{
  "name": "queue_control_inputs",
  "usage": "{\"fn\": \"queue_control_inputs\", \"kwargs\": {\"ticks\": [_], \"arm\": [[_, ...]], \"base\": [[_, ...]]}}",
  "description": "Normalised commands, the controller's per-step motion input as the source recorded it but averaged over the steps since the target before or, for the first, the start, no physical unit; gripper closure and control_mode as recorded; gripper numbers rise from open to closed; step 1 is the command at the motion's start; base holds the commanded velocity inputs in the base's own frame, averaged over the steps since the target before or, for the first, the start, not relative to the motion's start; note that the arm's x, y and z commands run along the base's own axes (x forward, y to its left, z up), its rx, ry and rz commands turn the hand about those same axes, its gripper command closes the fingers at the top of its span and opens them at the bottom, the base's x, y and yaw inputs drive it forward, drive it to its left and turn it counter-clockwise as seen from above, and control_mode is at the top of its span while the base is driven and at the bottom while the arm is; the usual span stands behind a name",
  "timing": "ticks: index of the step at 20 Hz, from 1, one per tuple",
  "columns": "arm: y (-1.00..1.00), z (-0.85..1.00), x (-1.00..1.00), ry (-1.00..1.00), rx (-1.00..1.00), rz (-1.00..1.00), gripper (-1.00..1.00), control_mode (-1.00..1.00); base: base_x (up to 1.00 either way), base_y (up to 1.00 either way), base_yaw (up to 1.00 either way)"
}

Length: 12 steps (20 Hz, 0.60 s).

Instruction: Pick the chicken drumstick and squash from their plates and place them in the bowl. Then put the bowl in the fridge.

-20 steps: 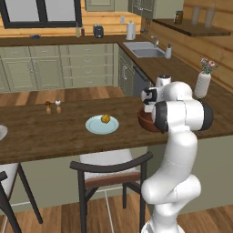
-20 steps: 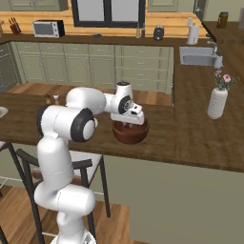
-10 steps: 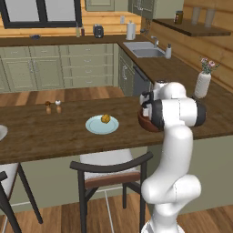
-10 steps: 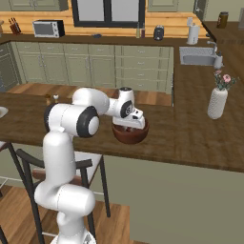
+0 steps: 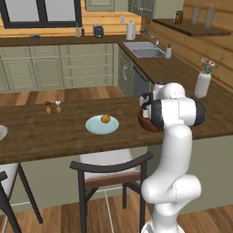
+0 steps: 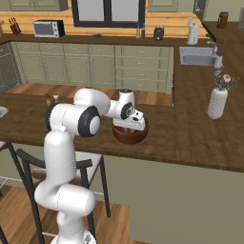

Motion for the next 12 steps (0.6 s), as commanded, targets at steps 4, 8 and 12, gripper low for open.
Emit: {"fn": "queue_control_inputs", "kwargs": {"ticks": [4, 8, 12], "arm": [[0.0, 0.0, 0.0, 0.0, 0.0, 0.0, -1.0, -1.0], [0.0, 0.0, 0.01, 0.0, 0.0, 0.0, -1.0, -1.0], [0.01, 0.47, -0.09, 0.0, 0.0, 0.0, -1.0, -1.0]], "base": [[0.0, 0.0, 0.0], [0.0, 0.0, 0.0], [0.0, 0.0, 0.0]]}}
